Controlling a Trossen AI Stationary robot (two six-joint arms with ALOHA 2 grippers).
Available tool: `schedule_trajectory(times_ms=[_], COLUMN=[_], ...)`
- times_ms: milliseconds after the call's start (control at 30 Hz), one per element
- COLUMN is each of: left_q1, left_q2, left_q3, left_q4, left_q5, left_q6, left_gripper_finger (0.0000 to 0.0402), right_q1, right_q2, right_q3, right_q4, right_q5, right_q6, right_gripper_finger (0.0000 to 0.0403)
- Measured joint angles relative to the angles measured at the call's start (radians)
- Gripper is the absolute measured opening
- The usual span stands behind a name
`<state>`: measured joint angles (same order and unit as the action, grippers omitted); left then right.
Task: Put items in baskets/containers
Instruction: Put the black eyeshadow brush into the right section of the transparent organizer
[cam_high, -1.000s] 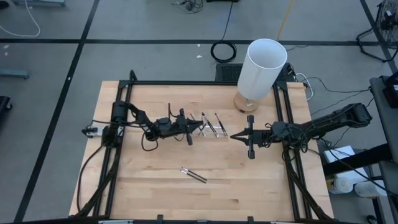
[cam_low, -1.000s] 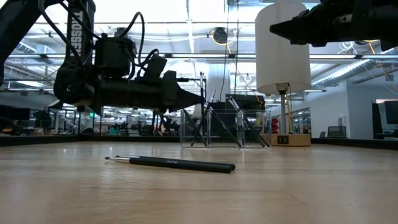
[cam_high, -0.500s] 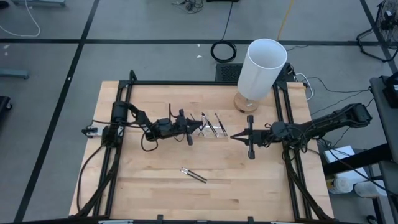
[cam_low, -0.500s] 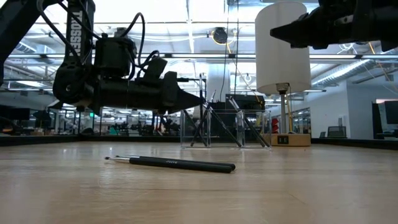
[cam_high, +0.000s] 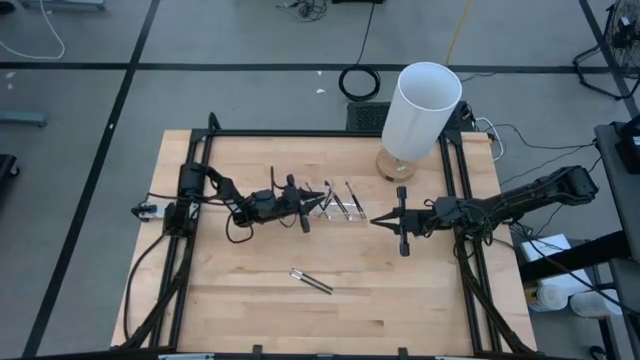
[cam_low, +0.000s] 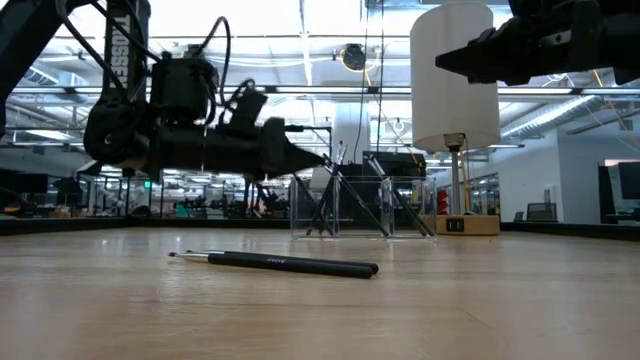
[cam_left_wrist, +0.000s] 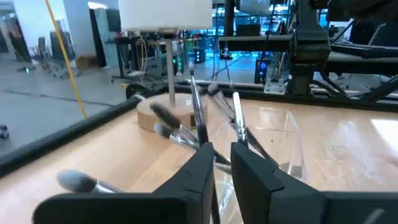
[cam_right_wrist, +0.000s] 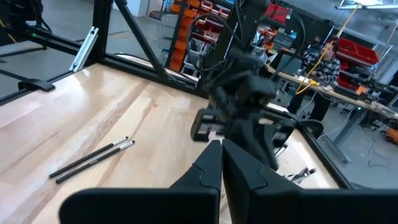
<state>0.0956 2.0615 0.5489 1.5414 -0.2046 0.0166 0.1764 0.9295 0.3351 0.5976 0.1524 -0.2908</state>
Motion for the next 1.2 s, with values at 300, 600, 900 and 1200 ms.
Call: schedule_trajectory(times_ms=[300, 600, 900, 1200], left_q1=[-0.104, -0.33, -0.348, -0.365], left_q2=[-0.369, -0.8, -0.81, -0.693], left_q3=[-0.134, -0.319, -0.383, -0.382], left_q4=[0.001, -0.469, -0.604, -0.609], left_q5=[-0.009, -0.064, 0.084, 0.147], left_q6=[0.134, 0.119, 0.143, 0.09], left_gripper_finger=[0.0065, 0.0041, 0.0004, 0.0004], right_q1=[0.0, 0.0, -0.014, -0.075], right_q2=[0.0, 0.009, 0.059, 0.083], right_q3=[0.0, 0.0, -0.001, 0.0], right_q4=[-0.026, -0.084, -0.017, 0.139], right_q5=[0.0, -0.046, -0.044, -0.041], right_q6=[0.044, 0.072, 0.043, 0.125], right_gripper_finger=[0.0, 0.0, 0.0, 0.0])
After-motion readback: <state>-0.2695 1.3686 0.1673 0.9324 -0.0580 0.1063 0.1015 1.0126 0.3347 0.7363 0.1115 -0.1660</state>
